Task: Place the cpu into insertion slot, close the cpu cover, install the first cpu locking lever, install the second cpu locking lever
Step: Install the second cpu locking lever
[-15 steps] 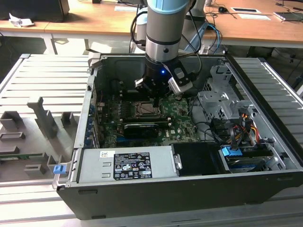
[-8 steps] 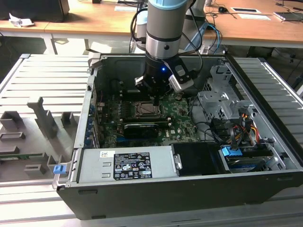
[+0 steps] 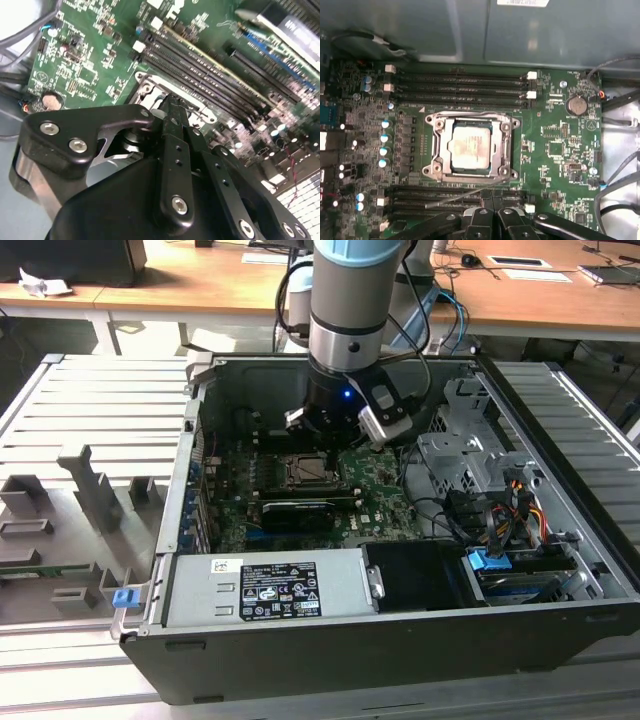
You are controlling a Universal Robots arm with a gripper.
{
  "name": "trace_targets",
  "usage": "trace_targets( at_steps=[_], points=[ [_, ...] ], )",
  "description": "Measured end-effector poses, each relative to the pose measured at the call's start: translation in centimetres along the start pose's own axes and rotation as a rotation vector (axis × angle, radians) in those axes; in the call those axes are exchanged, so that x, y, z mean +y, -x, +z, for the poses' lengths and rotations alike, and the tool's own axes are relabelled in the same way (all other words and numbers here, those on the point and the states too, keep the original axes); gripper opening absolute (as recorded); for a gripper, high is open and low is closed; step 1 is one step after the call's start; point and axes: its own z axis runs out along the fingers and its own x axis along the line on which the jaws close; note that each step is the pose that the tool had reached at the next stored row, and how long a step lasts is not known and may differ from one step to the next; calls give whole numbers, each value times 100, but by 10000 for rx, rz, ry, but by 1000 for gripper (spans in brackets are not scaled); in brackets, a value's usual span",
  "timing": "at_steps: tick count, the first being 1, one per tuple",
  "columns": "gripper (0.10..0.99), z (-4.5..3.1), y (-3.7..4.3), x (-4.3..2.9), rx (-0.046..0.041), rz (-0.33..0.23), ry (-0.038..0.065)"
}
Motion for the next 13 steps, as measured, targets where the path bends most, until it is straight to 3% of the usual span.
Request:
trace_targets(
  at_steps=[5,8,9,13],
  points=[
    [106,-3,0,-33,3,0,1],
    [106,11,-11,-74,-4,-9,170],
    [106,35,-39,-78,-5,-31,221],
    [106,80,-255,-72,-5,-30,218]
  ],
)
